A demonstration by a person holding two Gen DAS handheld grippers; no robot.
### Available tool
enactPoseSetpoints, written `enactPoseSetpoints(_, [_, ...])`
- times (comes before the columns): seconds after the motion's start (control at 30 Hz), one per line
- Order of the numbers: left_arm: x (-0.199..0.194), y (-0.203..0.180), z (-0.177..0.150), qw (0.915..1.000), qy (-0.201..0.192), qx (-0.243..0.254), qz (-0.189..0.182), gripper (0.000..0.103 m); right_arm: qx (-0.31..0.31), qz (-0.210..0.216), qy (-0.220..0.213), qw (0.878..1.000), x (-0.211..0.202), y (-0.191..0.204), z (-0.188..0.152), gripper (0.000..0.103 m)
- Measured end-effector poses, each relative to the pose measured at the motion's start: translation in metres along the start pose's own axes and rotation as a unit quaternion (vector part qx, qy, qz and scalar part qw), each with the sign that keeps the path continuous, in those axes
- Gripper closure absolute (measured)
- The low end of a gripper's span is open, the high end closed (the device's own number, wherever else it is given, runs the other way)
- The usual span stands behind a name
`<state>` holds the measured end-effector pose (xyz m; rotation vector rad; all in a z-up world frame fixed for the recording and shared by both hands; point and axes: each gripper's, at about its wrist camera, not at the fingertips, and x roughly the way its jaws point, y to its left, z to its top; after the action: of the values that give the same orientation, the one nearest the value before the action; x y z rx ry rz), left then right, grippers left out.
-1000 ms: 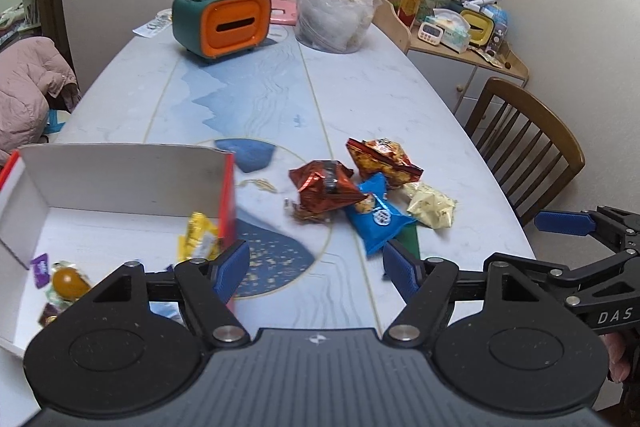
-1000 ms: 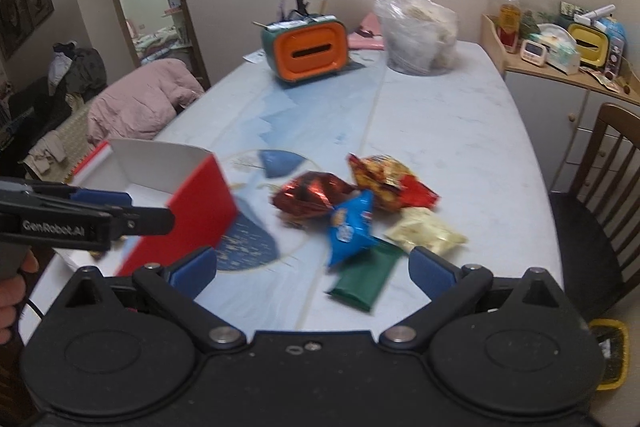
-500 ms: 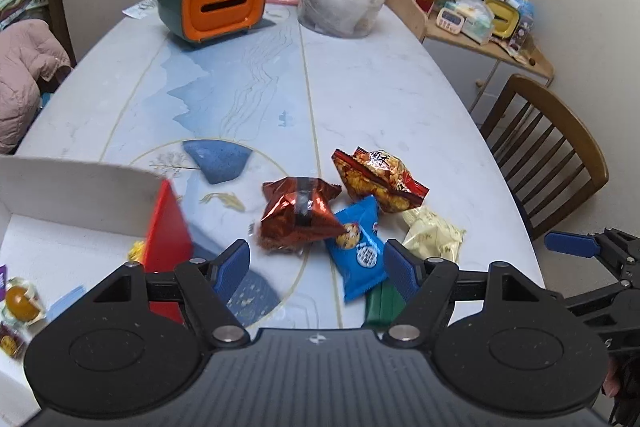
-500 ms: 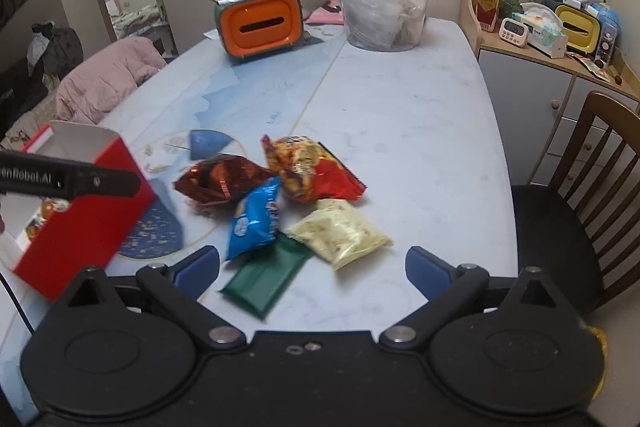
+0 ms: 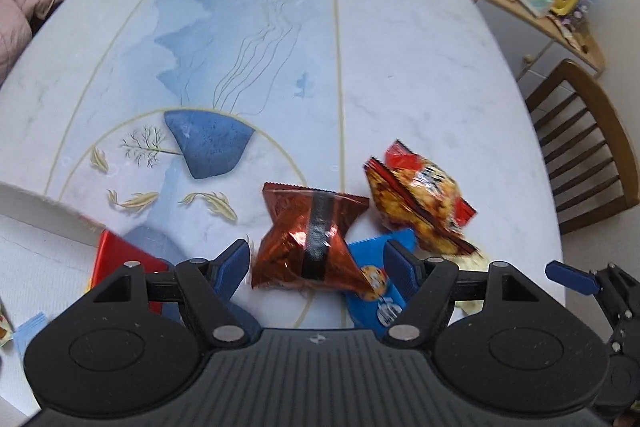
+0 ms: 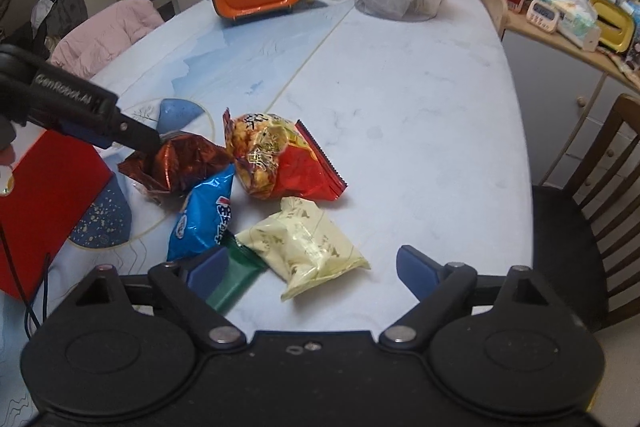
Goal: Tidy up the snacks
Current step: 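Grasp the copper-wrapped snack with the left gripper while the right grasps the cream packet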
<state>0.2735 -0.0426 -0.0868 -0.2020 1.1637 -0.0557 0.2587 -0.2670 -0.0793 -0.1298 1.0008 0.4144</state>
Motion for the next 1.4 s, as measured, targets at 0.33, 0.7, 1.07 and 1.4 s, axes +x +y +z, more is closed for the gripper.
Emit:
enactPoseSetpoints(0.33, [0.041, 0.008, 0.011, 0.9987, 0.046, -0.022, 0.006, 0.03, -0.021, 0.001, 0.022, 1.0, 0.033, -0.004, 0.011, 0.015])
enactPoseSetpoints(0.7, [0.058, 0.01, 0.006, 0.9975, 0.066, -0.023, -0.007, 0.031, -0.017, 0.009, 0.042, 0.999, 0.055, -0.004, 0.007, 0.03])
enactPoseSetpoints(1.07, [0.048, 0.009, 0.002, 0.9988, 0.044, -0.023, -0.001, 0.05, -0.001, 0.014, 0.035, 0.999, 0.049, 0.003, 0.005, 0.063])
enactPoseSetpoints(1.4, [0.024, 0.013, -0.011, 0.9994, 0.021, -0.028, -0.003, 0.057, 0.022, 0.006, 0.022, 1.0, 0.026, 0.006, -0.003, 0.068])
